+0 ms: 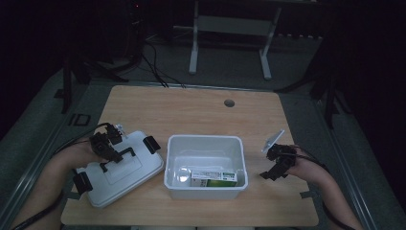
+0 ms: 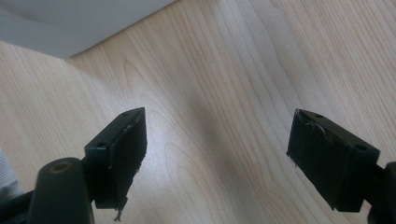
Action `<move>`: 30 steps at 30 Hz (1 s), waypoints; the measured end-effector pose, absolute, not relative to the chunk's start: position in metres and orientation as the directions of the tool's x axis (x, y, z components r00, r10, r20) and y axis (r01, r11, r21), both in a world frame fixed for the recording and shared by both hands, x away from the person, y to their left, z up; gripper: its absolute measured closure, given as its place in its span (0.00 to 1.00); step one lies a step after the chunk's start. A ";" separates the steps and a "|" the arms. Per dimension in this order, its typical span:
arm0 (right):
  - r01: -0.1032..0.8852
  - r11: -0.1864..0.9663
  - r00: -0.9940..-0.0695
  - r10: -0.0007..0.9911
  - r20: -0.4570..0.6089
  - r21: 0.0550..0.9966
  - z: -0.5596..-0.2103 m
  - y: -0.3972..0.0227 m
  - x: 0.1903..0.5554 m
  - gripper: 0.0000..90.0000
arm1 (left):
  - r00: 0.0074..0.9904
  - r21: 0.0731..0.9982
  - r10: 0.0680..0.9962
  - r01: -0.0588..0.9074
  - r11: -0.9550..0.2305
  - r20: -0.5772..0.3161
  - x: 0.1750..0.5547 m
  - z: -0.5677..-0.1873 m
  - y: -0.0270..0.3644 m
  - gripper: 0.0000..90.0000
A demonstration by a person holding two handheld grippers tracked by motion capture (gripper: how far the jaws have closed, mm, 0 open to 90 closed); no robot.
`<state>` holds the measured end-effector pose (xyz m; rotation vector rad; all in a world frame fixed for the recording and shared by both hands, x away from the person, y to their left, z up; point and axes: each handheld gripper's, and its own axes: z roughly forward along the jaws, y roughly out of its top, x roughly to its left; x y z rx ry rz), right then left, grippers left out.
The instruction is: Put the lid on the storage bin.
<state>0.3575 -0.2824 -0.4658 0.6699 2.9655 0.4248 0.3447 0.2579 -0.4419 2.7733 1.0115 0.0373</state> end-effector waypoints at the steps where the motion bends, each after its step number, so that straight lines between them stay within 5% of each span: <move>1: 0.414 0.866 -0.900 0.435 -0.015 0.281 -0.466 -0.283 0.357 0.21 | 0.770 0.189 0.638 0.632 -0.752 -0.035 0.344 -0.438 0.258 0.93; 30: 0.412 0.866 -0.904 0.427 0.009 0.284 -0.466 -0.279 0.355 0.19 | 0.825 0.278 0.563 0.530 -0.801 0.046 0.332 -0.327 0.234 0.93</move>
